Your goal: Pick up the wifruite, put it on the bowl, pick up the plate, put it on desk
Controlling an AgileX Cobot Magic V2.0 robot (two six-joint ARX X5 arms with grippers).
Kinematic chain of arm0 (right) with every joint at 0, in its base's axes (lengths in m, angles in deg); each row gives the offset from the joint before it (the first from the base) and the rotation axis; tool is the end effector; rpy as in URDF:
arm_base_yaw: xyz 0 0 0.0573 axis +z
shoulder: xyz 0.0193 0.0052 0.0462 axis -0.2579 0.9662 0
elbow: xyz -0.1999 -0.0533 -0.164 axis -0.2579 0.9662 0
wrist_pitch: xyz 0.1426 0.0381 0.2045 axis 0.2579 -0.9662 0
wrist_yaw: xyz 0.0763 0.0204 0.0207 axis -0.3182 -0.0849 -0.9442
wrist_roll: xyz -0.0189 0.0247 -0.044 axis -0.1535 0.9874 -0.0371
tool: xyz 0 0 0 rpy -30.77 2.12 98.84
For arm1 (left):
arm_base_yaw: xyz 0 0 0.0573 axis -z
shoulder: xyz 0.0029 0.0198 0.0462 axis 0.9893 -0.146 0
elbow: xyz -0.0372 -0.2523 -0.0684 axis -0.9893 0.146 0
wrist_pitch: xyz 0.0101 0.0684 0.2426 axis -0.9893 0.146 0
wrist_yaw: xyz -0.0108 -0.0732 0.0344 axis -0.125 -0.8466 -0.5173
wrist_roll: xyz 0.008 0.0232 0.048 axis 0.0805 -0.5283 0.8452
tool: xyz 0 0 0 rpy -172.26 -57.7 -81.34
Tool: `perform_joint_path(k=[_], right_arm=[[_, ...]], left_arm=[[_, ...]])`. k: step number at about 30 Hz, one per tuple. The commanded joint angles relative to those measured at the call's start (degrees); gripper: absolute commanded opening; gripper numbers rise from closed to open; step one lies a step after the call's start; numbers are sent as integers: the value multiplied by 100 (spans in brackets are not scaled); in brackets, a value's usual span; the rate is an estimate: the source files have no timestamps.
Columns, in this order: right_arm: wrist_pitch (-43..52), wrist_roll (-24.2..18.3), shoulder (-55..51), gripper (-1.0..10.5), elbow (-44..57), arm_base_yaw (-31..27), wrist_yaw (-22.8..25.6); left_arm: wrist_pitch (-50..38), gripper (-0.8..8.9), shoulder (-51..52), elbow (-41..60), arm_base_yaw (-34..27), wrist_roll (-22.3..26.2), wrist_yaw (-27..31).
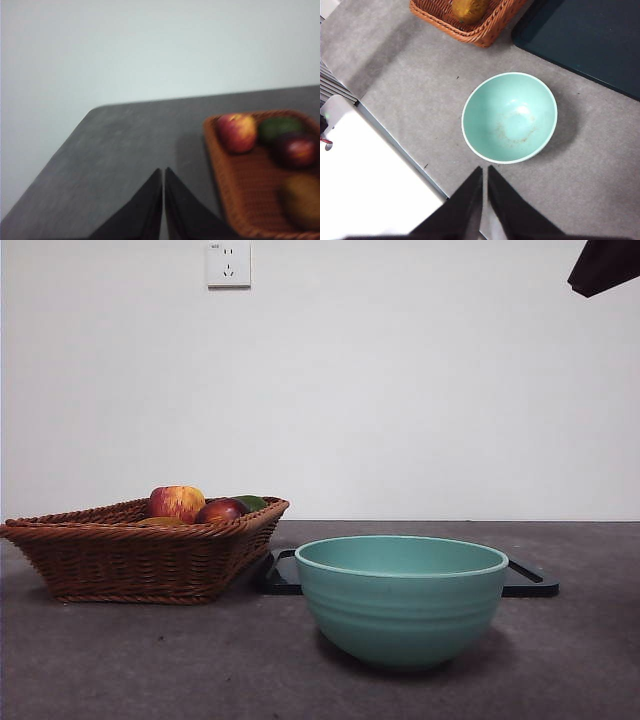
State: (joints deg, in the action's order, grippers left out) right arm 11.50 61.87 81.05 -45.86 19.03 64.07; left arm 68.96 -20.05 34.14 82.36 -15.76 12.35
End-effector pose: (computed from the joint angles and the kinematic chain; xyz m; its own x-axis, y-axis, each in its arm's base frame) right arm 0.1056 0.0830 0.2998 0.3865 0.6622 -0.6420 -0.5961 0.7105 0.3740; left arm 0.0908 0.0005 0.2092 0.9984 0.0450 -0.0349 -0.0407 0.9925 0.1154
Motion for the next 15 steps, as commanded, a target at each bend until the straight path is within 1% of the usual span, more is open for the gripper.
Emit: perform_joint_path(k=[1,5,15], right_arm=[[52,-50,31,7,-90,39,0],[52,-52,31,7,-90,39,0],[52,-50,31,7,-90,39,0]], left_arm=[[-24,7,186,236,-11,-13,192],[-9,7,442,540,-11,-11,474],[2,7,487,920,-11,-127,485]])
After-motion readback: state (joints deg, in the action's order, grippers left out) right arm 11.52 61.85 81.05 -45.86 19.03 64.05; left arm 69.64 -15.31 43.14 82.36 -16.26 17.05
